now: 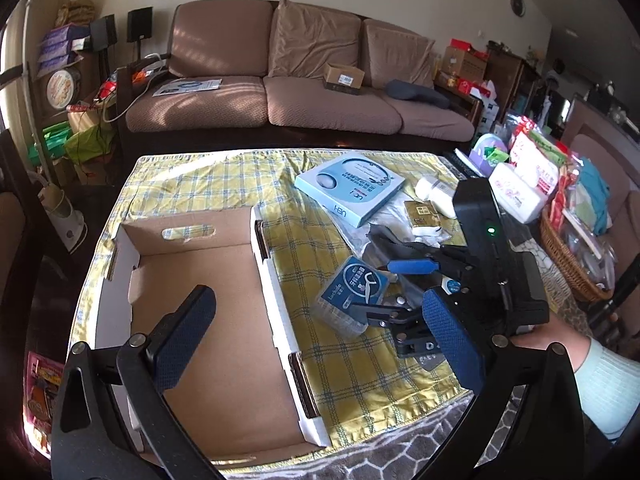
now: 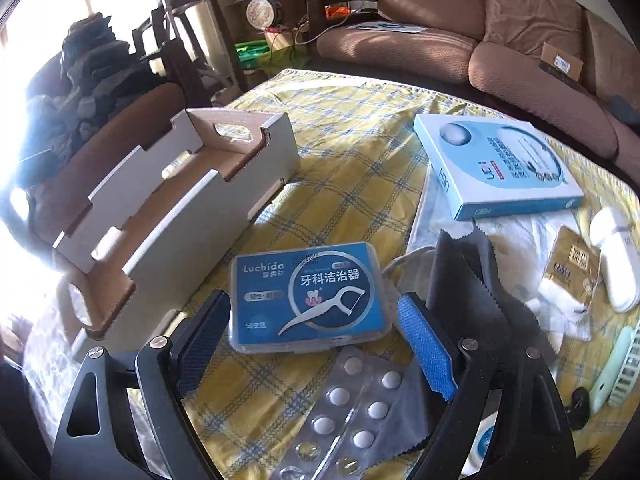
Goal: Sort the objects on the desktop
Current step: 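Move the left tool over the blue Luchido floss-pick case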
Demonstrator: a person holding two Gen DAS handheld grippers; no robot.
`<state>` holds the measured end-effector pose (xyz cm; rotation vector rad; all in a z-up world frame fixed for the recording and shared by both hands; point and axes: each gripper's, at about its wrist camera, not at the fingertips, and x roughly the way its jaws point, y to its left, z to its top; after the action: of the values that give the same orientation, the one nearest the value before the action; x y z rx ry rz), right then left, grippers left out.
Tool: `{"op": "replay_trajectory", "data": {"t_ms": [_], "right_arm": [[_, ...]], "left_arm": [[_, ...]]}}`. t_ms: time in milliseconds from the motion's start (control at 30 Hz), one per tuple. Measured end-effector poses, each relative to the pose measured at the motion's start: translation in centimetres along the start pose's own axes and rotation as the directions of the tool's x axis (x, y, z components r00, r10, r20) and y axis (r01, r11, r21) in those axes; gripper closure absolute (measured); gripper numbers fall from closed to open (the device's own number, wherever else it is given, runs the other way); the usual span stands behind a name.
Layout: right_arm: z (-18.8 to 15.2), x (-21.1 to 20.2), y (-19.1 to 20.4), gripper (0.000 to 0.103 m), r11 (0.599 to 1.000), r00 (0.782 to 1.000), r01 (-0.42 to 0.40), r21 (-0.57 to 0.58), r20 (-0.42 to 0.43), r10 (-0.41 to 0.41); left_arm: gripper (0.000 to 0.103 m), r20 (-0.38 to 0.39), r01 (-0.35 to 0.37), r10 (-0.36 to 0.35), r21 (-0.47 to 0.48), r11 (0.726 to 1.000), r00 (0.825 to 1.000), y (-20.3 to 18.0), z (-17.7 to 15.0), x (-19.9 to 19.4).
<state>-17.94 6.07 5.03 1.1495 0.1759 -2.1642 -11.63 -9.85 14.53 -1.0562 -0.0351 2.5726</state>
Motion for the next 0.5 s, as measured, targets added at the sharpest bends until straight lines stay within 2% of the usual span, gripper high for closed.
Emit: {"op": "replay_trajectory", "data": {"t_ms": [67, 100, 133, 233, 333, 400, 467, 500], "right_arm": [[-1.0, -1.4, -0.5, 0.015, 0.999, 1.000, -0.014, 0.037, 0.017, 0.013], [-1.6, -2.3, -0.7, 0.015, 0.999, 1.000, 0.027, 0.035, 0.004, -0.027], [-2.3, -3.3, -1.0, 0.016, 0.998, 0.998, 0.064, 0.026, -0.004, -0.064], [-4.3, -7.3, -2.6, 0.016, 0.994, 0.994, 0.104, 0.037, 0.011, -0.105], [-5.2, -10.0, -5.2, 0.016, 0.989, 0.998, 0.062, 0.136, 0.003, -0.063], [-4.9, -11.0, -6.0, 0.016, 0.985, 0.999, 0.036, 0.169, 0.008, -0.038], [-4.6, -11.7, -6.3, 0.016, 0.983, 0.999, 0.012, 0.183, 0.031, -0.018], [-4.4, -12.0, -6.5, 0.016, 0.981, 0.999, -0.001, 0.193, 0.043, -0.008]], "left_arm": [[0.000, -0.061, 0.053, -0.048, 0.084, 0.995, 0.997, -0.4, 1.6, 1.7], [0.000, -0.087, 0.055, -0.042, 0.144, 0.988, 0.995, -0.9, 2.3, 2.6], [0.000, -0.117, 0.065, -0.041, 0.203, 0.977, 0.992, -1.5, 2.7, 3.4], [0.000, -0.222, 0.111, -0.033, 0.349, 0.930, 0.974, -4.4, 3.0, 6.2], [0.000, -0.277, 0.090, 0.058, 0.494, 0.865, 0.959, -7.5, 1.7, 9.2], [0.005, -0.315, 0.090, 0.106, 0.548, 0.832, 0.943, -8.5, 0.8, 10.9], [0.018, -0.354, 0.090, 0.151, 0.580, 0.810, 0.923, -8.7, 0.0, 12.4], [0.021, -0.362, 0.080, 0.180, 0.598, 0.798, 0.915, -8.7, -0.3, 13.0]]}}
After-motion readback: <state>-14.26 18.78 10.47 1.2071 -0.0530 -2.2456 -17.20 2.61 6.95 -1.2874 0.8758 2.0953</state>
